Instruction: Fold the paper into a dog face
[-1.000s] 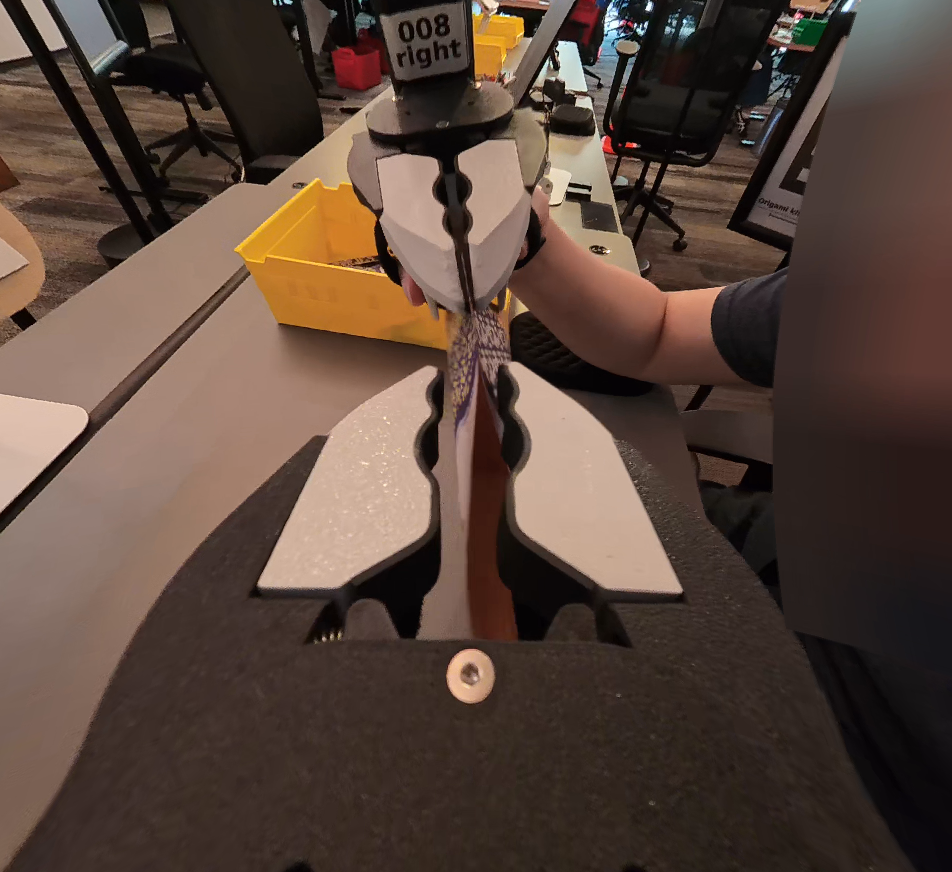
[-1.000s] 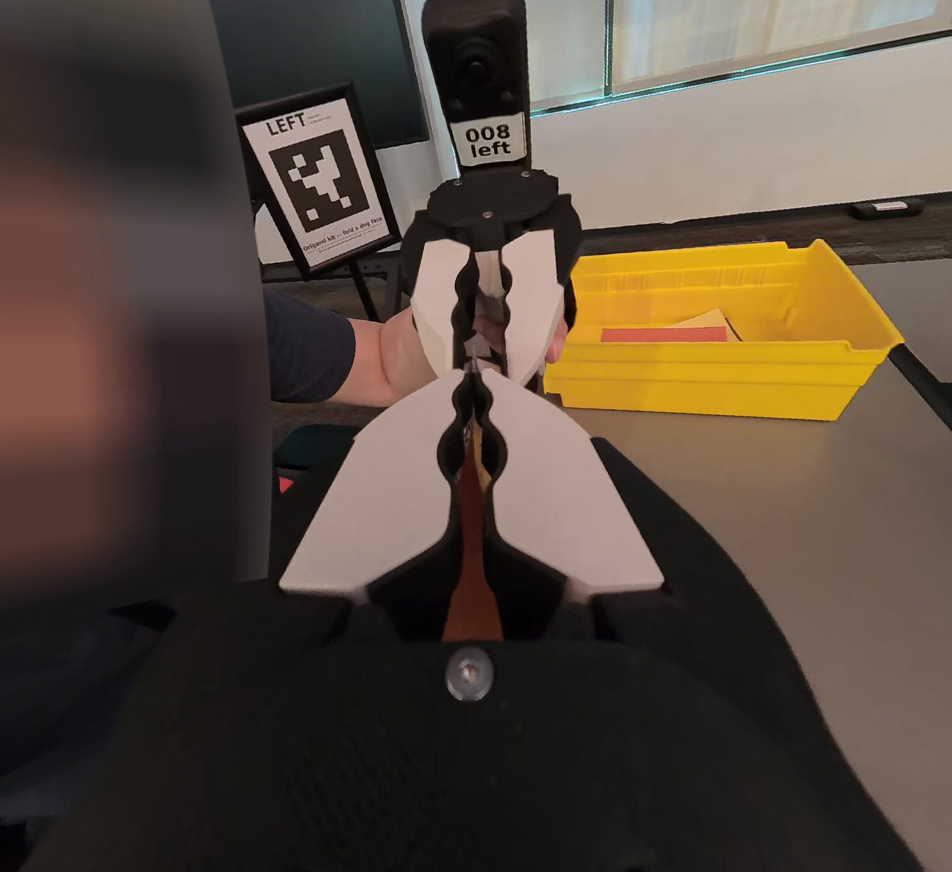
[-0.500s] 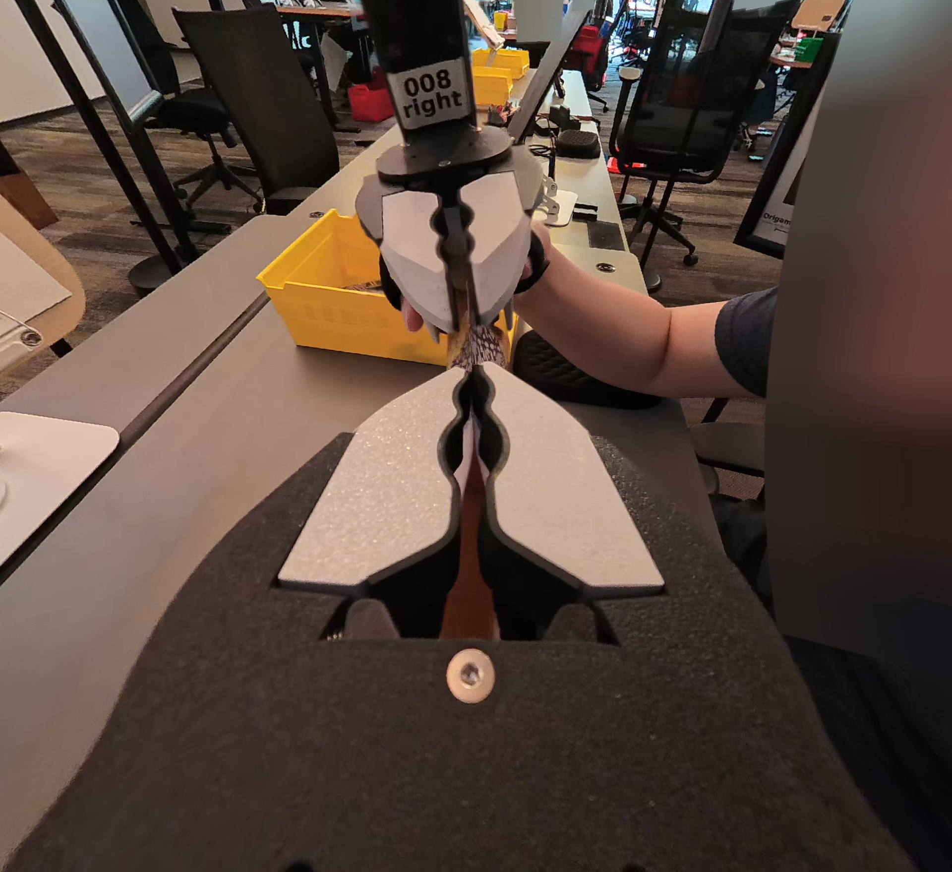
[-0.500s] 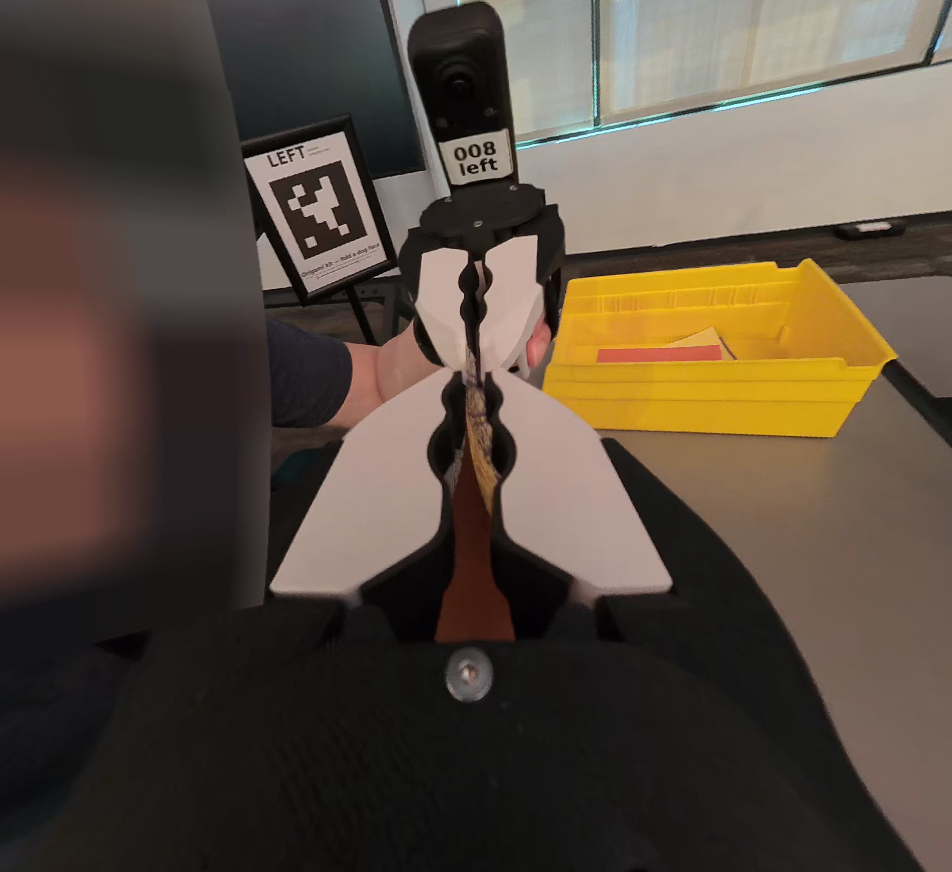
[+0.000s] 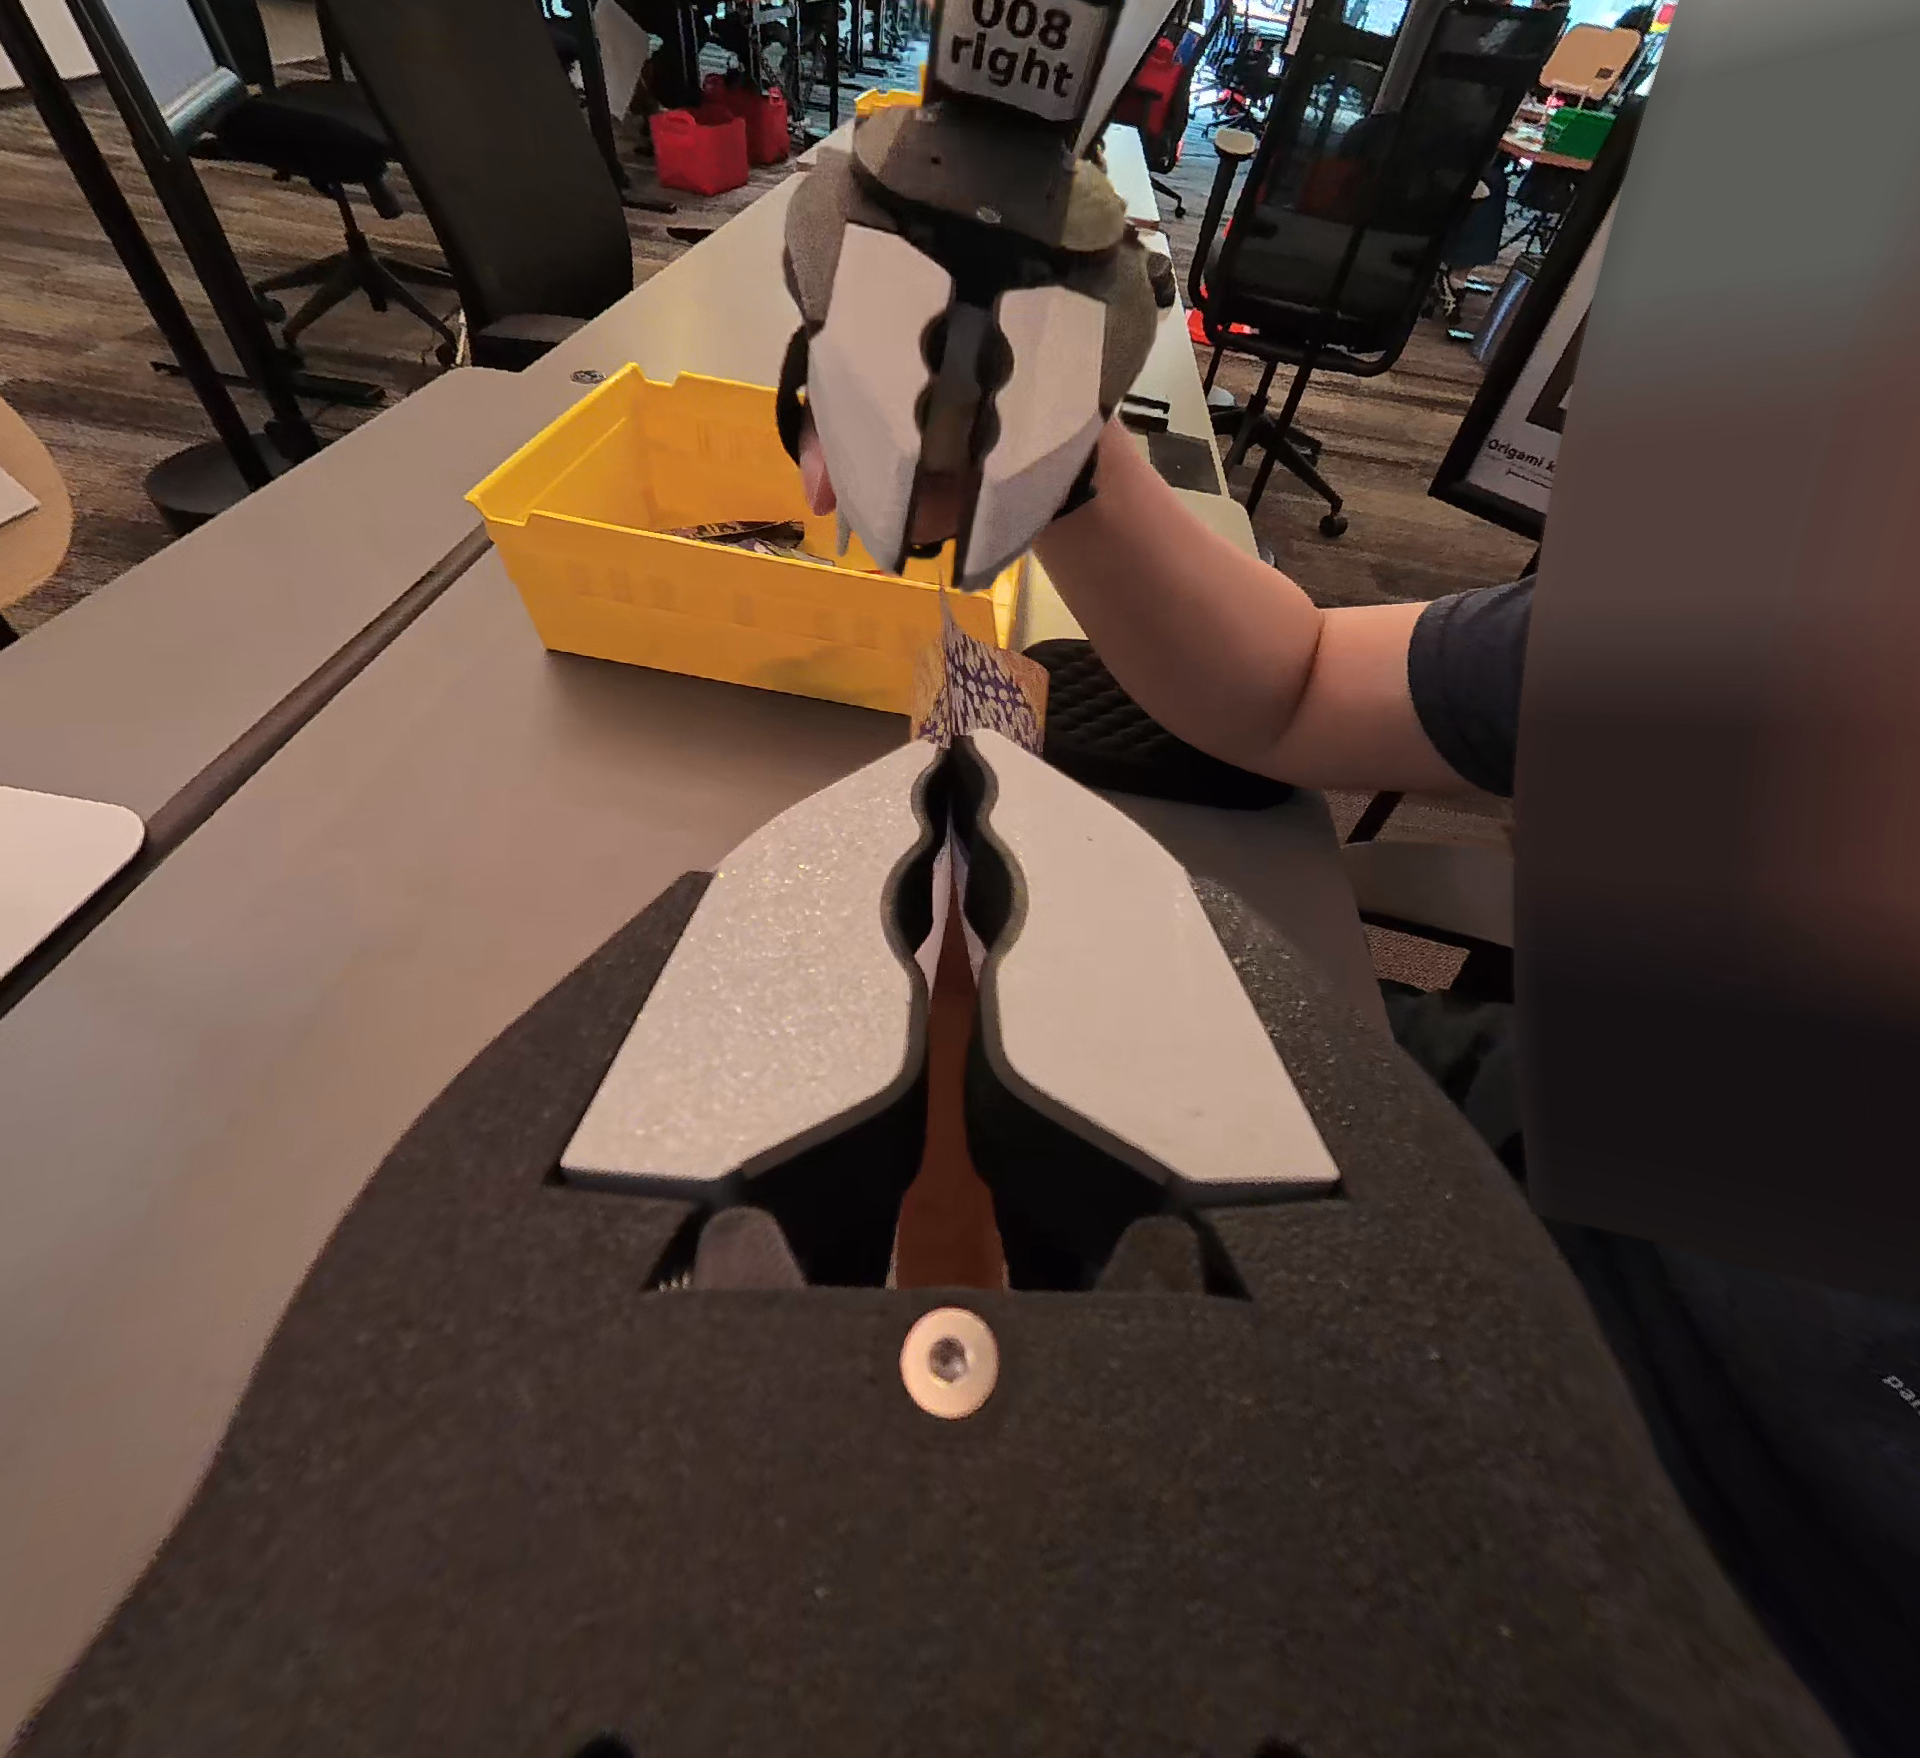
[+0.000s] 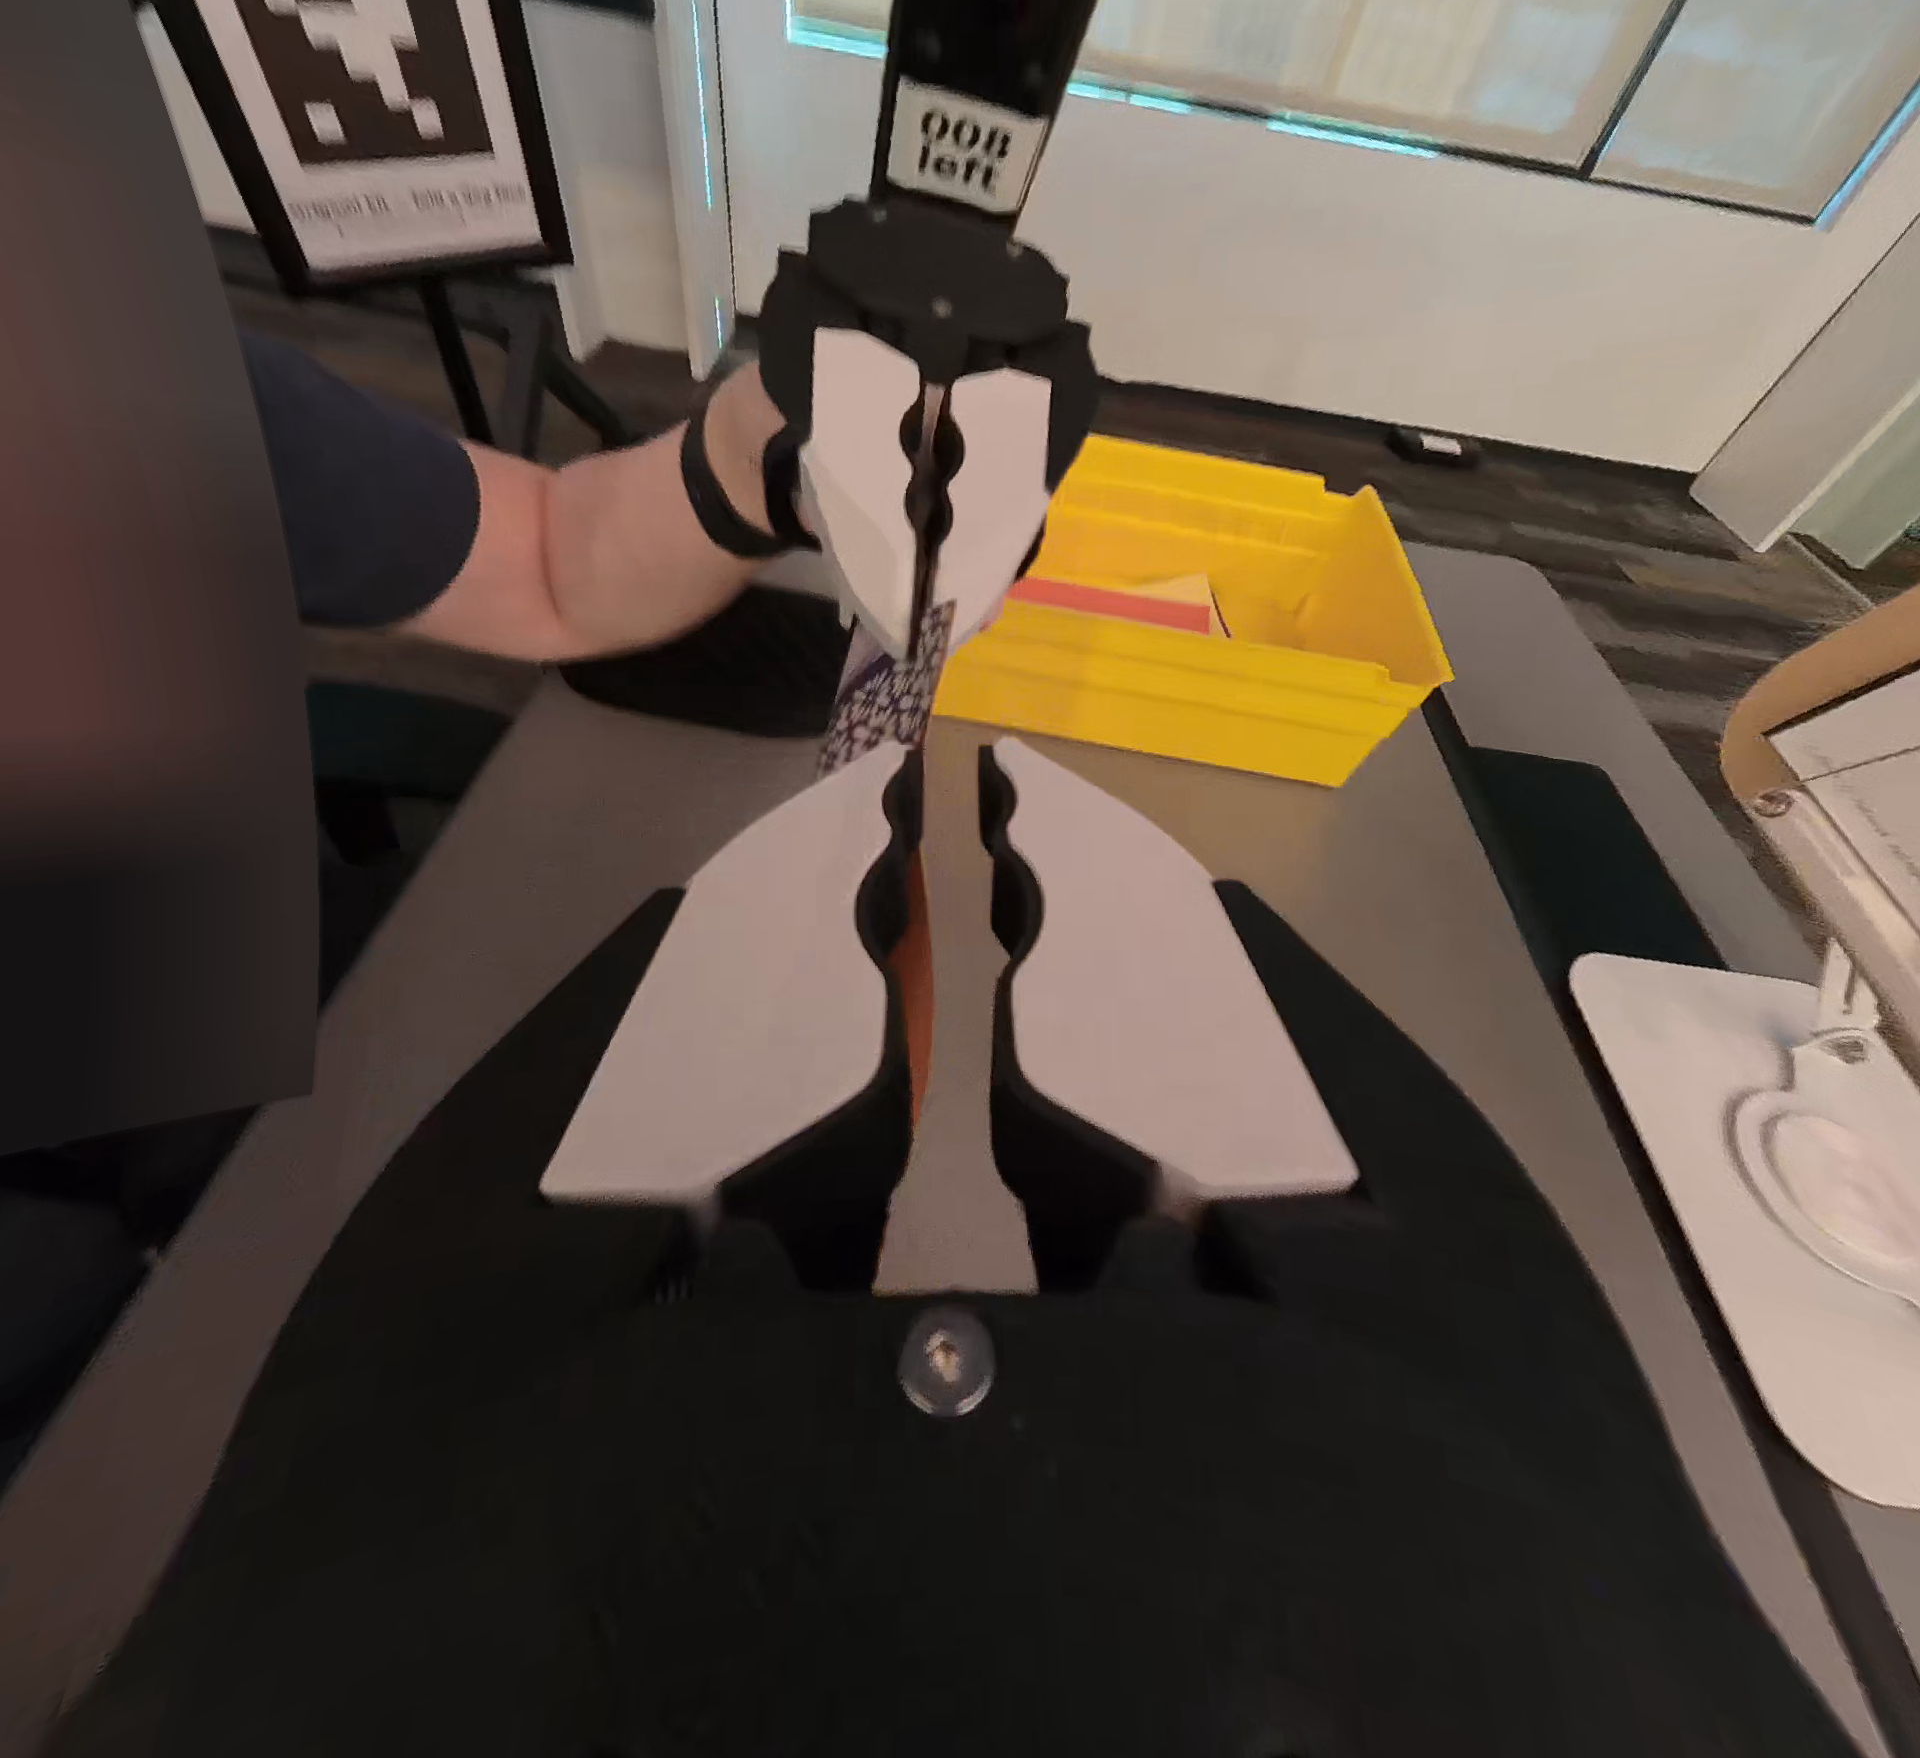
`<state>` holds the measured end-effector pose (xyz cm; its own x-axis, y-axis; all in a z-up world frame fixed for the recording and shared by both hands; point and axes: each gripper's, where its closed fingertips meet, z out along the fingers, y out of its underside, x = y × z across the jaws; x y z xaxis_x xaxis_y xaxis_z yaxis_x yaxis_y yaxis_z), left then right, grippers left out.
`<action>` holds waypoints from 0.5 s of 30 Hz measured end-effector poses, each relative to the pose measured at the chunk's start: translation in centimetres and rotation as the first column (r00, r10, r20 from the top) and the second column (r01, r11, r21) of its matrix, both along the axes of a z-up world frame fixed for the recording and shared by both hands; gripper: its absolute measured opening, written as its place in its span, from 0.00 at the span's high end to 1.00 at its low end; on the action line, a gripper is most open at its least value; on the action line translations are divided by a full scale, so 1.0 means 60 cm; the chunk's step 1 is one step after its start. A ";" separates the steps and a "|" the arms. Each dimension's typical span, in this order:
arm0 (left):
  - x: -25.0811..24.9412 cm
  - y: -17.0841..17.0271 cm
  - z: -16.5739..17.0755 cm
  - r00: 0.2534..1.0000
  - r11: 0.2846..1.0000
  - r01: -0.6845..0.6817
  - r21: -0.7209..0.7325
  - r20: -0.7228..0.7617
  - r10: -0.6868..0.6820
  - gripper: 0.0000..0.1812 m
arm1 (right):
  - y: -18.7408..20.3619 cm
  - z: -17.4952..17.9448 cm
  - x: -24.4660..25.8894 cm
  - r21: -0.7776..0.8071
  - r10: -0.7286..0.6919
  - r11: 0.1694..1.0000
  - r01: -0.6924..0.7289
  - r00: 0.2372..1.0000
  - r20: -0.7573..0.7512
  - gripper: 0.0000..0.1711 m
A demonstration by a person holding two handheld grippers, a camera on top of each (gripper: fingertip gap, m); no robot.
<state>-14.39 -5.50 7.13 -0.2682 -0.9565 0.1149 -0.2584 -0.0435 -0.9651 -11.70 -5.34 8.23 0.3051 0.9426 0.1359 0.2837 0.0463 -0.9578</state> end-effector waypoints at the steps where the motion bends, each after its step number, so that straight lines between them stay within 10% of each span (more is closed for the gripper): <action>1: 0.000 0.000 0.000 1.000 1.000 0.000 0.003 0.000 0.000 1.00 | -0.003 -0.004 -0.002 0.011 0.007 1.000 -0.007 1.000 0.022 0.93; 15: 0.001 -0.008 -0.004 1.000 0.999 0.020 0.030 -0.013 -0.019 1.00 | -0.009 -0.014 -0.008 -0.086 0.045 0.995 -0.044 0.999 0.014 0.98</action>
<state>-14.33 -5.99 6.88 -0.2856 -0.9541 0.0900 -0.2711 -0.0097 -0.9625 -12.20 -5.88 7.37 0.2608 0.9636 0.0584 0.2989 -0.0231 -0.9540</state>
